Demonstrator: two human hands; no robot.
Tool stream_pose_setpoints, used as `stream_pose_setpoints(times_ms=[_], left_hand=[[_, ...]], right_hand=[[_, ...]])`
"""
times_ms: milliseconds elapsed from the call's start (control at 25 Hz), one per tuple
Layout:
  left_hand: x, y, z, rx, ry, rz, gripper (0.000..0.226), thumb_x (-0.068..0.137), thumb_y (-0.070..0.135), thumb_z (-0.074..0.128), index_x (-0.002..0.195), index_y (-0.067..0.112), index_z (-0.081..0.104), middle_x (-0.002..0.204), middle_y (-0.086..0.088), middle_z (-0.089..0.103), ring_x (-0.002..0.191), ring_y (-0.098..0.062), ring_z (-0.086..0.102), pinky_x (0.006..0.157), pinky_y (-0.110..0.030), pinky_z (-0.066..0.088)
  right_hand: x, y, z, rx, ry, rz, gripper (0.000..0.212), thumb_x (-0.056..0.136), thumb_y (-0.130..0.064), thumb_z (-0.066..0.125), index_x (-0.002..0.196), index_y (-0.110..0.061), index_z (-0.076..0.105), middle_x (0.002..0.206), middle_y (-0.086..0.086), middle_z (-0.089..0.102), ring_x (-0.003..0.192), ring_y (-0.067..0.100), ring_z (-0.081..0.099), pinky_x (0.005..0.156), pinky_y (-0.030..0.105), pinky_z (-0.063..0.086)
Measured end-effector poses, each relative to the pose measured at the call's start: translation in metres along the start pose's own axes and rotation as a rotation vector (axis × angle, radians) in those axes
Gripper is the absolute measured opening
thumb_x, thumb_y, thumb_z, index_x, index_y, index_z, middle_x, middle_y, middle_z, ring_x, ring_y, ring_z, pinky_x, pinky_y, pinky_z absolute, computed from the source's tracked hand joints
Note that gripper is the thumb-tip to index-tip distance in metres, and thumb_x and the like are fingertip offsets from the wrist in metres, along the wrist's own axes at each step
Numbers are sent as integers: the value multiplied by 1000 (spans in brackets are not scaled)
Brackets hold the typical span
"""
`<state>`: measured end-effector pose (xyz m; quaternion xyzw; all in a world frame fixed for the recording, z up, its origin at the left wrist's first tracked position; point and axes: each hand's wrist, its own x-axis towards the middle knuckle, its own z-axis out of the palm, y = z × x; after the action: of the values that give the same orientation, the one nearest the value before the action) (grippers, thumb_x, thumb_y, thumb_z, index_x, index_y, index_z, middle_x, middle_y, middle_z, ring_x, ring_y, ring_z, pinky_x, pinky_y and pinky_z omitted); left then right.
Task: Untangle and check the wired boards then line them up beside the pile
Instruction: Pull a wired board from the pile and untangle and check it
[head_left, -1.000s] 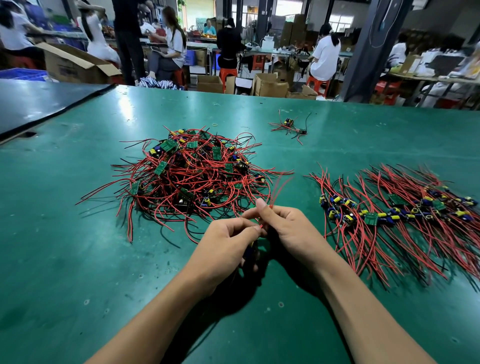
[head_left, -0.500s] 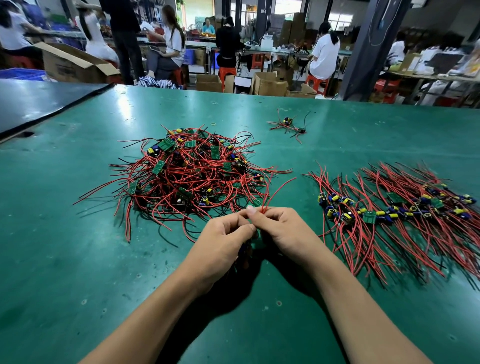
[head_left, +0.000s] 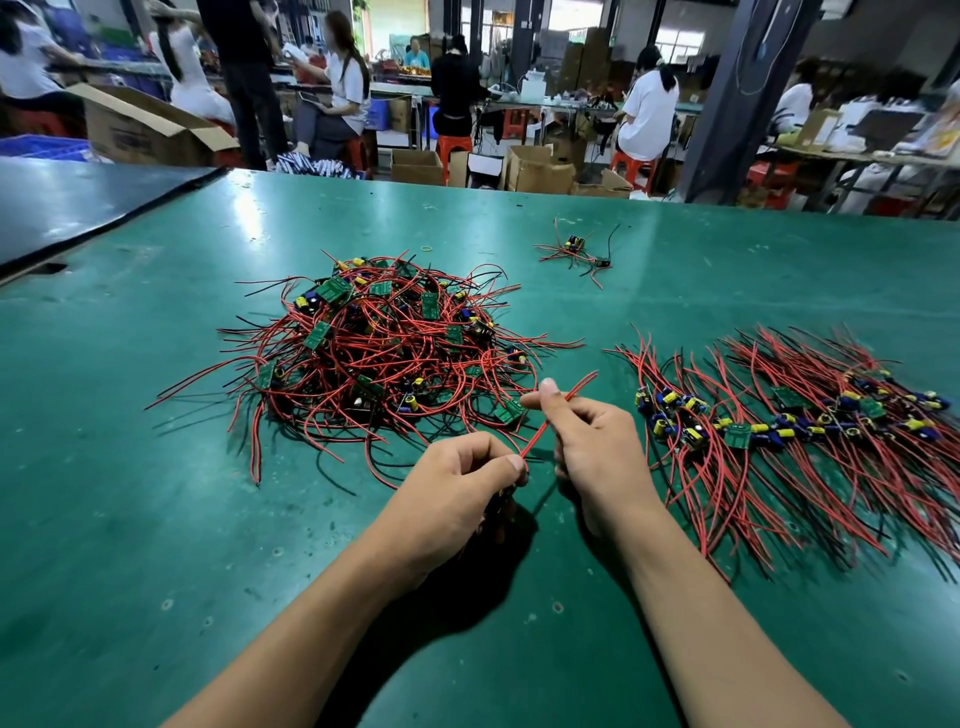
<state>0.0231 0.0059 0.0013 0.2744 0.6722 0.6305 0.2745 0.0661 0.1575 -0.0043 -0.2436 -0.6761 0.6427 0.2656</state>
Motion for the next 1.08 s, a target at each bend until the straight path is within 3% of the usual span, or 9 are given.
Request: stream_pose_setpoints(times_ms=[200, 360, 480, 800, 960, 1080], left_hand=[[-2, 3, -1, 36, -36, -16, 23, 95, 17, 58, 73, 14, 63, 54, -1, 57, 44, -19, 51, 48, -27, 37], [-4, 6, -2, 12, -40, -23, 22, 95, 15, 58, 75, 11, 64, 55, -4, 57, 45, -21, 52, 51, -28, 38], [-6, 7, -2, 32, -52, -22, 20, 95, 15, 58, 77, 10, 64, 56, -4, 58, 45, -20, 52, 51, -27, 38], [-6, 8, -3, 11, -53, -16, 18, 93, 12, 61, 77, 7, 68, 57, -10, 58, 46, -23, 50, 48, -27, 38], [-6, 7, -4, -24, -37, -16, 20, 92, 11, 61, 75, 9, 70, 53, -6, 56, 42, -21, 51, 43, -23, 39], [-5, 7, -3, -91, 11, -14, 24, 93, 11, 60, 72, 12, 71, 53, -5, 56, 42, -19, 52, 43, -23, 42]], right_hand=[[6, -4, -10, 105, 52, 20, 37, 100, -41, 58, 84, -14, 78, 49, -9, 26, 38, 6, 21, 38, 19, 21], [6, -17, -11, 456, -80, 299, 50, 104, -42, 47, 71, -9, 66, 50, -7, 32, 34, 4, 20, 32, 17, 16], [6, -27, -21, 685, -162, 465, 50, 100, -33, 52, 55, -12, 57, 49, -5, 32, 30, 5, 19, 31, 18, 13], [3, -28, -24, 614, -281, 462, 43, 93, -30, 58, 56, -13, 44, 49, -4, 25, 31, 6, 17, 32, 18, 12], [4, -25, -25, 629, -276, 480, 41, 91, -40, 62, 60, -13, 62, 51, -6, 26, 33, 4, 20, 31, 16, 16], [2, -22, -19, 563, -366, 449, 43, 79, -53, 68, 88, -11, 73, 59, -6, 28, 36, 2, 23, 34, 15, 19]])
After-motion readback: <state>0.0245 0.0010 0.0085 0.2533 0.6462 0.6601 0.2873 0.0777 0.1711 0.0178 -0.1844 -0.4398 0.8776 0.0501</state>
